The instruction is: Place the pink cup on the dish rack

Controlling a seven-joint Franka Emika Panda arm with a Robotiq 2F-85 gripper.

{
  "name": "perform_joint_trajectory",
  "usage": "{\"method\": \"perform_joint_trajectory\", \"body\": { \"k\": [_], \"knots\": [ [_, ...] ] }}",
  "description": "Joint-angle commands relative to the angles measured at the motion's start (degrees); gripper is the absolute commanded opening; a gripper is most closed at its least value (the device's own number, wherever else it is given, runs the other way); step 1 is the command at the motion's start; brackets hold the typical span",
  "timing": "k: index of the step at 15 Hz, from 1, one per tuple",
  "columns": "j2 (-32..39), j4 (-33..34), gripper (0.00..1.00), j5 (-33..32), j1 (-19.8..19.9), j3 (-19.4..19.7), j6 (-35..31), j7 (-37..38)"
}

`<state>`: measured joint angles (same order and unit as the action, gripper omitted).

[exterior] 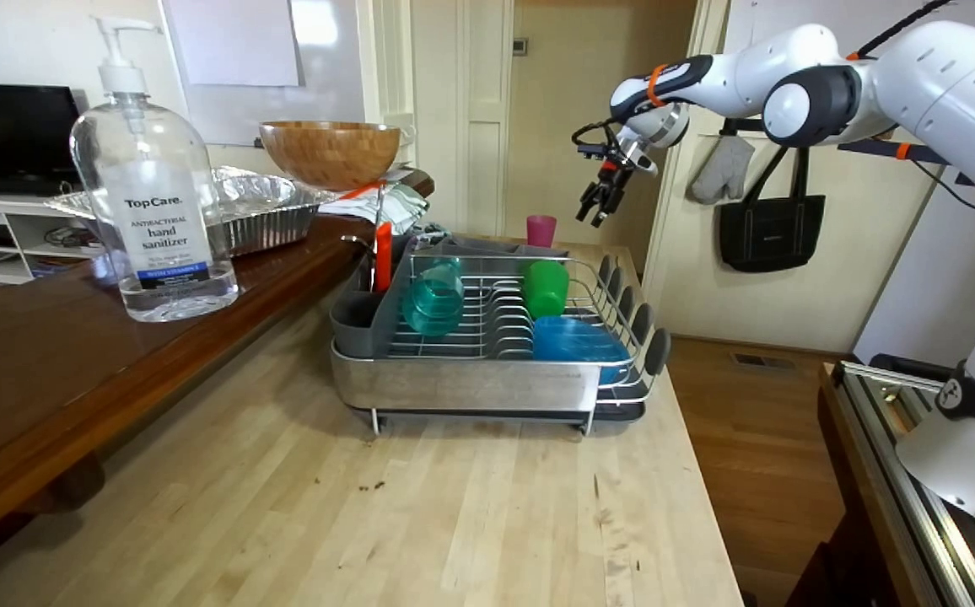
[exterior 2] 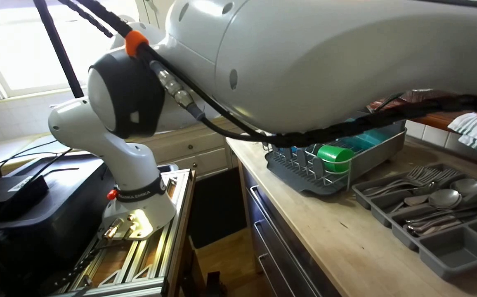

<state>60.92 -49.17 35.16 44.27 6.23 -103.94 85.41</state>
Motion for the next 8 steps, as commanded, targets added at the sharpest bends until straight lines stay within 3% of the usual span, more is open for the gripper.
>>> {"method": "perform_joint_trajectory", "body": {
  "k": [1, 8],
  "knots": [
    [1.57, -1.59, 1.00, 3.99, -0.12, -2.53, -6.10, 0.14],
    [3.12, -1.83, 1.00, 8.02, 0.10, -6.52, -10.54, 0.01]
  ]
}}
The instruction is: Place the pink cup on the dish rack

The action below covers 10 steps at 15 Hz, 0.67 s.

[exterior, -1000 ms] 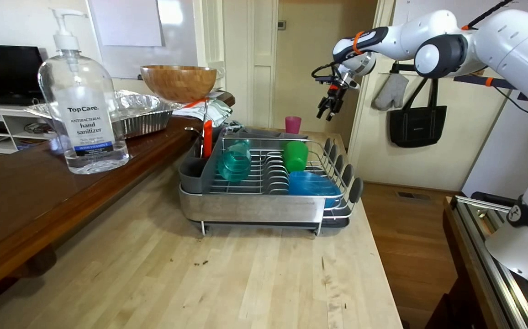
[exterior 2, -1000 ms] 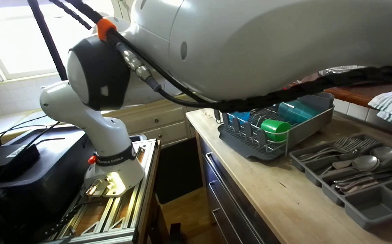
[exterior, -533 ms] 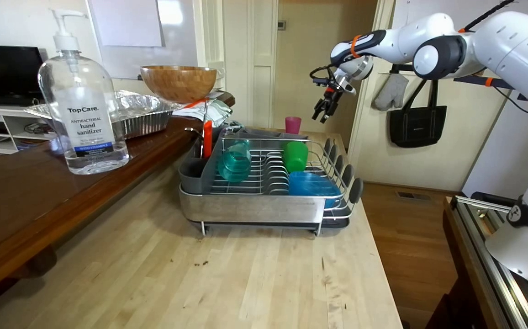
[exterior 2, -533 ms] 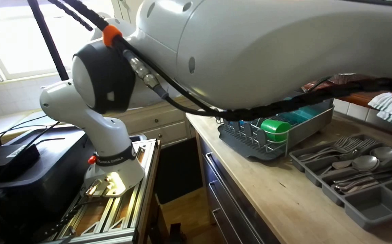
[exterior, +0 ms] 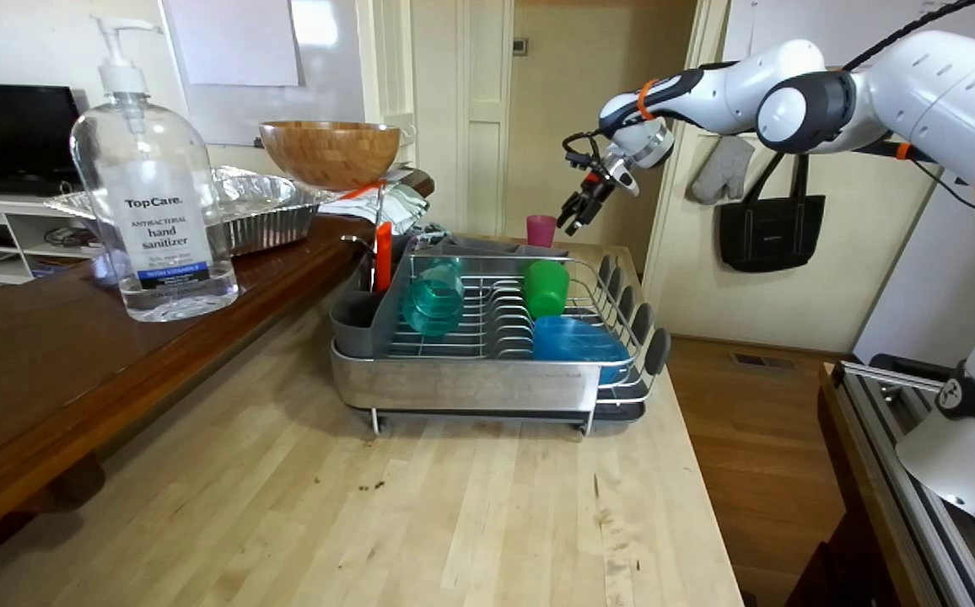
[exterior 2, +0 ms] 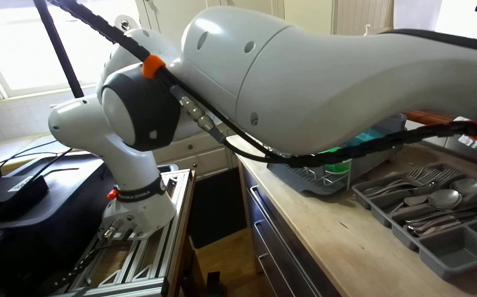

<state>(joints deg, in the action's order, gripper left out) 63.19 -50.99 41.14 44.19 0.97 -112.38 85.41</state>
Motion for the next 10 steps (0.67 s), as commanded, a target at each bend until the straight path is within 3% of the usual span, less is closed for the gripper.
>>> {"method": "perform_joint_trajectory", "body": {
  "k": [1, 6, 10],
  "knots": [
    [0.99, -0.13, 1.00, 2.17, 0.19, -1.53, -2.01, -0.03],
    [2.02, -1.40, 1.00, 2.61, 1.53, -2.61, -1.49, -1.54],
    [7.79, 3.92, 1.00, 4.55, 5.95, -2.21, -0.04, -2.74]
  ]
}}
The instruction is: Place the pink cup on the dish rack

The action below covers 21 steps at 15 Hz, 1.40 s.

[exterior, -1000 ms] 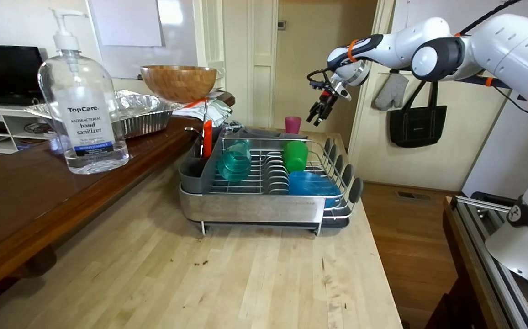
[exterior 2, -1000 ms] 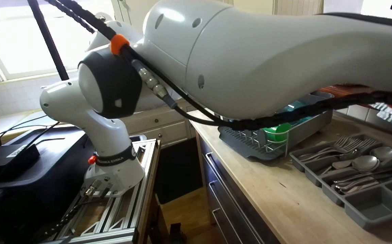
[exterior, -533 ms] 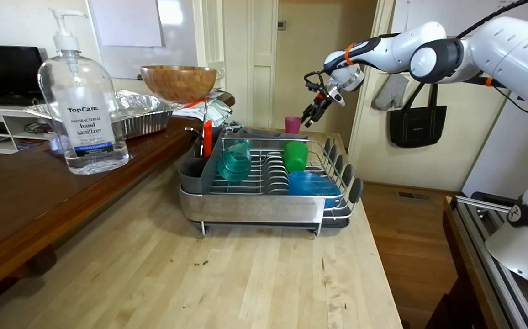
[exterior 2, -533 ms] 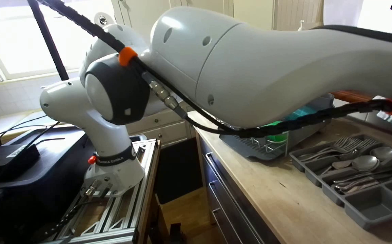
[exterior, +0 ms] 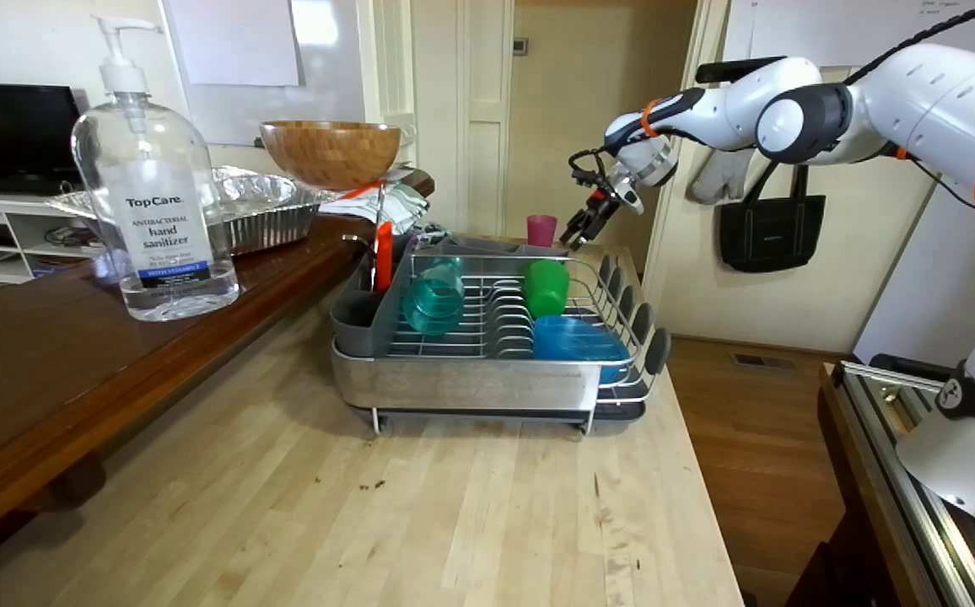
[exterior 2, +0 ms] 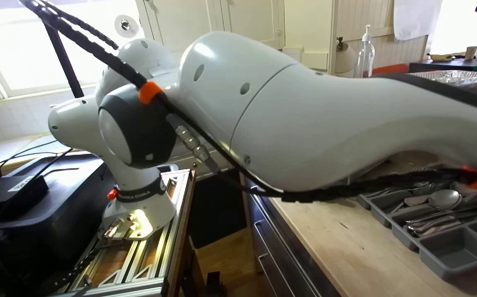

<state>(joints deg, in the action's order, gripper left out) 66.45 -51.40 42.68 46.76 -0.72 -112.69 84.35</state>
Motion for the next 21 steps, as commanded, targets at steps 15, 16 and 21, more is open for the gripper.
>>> {"method": "perform_joint_trajectory", "body": {
  "k": [15, 16, 21],
  "knots": [
    [10.20, 11.14, 1.00, 14.18, 14.60, -9.21, 12.07, -17.30],
    [10.42, 11.46, 1.00, 14.18, 14.53, -9.37, 12.10, -17.32],
    [11.27, 12.49, 1.00, 14.41, 14.24, -10.19, 12.52, -18.96]
  ]
}}
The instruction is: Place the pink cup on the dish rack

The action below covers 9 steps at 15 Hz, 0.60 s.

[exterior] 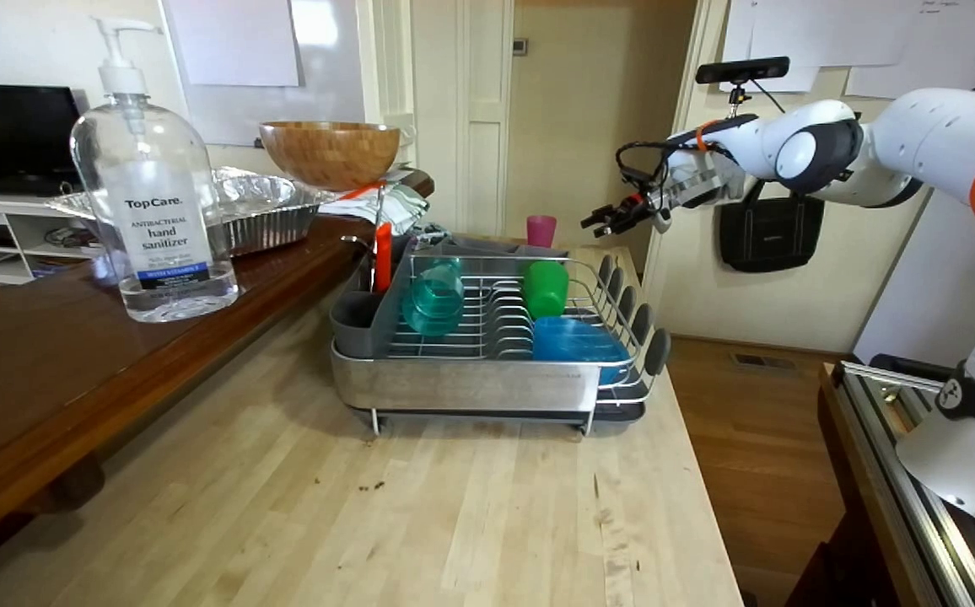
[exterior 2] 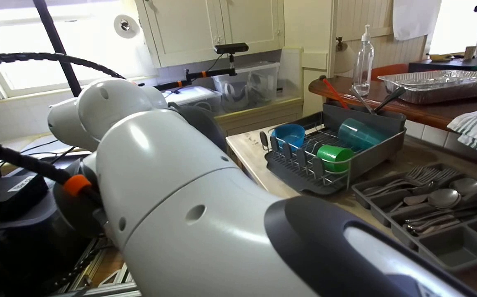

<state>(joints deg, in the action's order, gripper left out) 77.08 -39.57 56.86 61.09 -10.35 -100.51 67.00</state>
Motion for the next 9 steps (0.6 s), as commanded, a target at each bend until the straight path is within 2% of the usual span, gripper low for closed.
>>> {"method": "perform_joint_trajectory", "body": {
  "k": [1, 2, 6, 9],
  "knots": [
    [0.79, 0.79, 1.00, 0.16, -0.10, -0.66, 0.18, -2.09],
    [-4.77, -3.98, 1.00, 1.06, -3.56, -1.57, -3.47, -0.09],
    [-7.36, -3.42, 1.00, 0.64, -7.93, -4.30, -4.33, 1.90],
    [-10.74, -4.18, 1.00, -0.25, -12.37, -4.25, -5.89, 5.45]
  ]
}}
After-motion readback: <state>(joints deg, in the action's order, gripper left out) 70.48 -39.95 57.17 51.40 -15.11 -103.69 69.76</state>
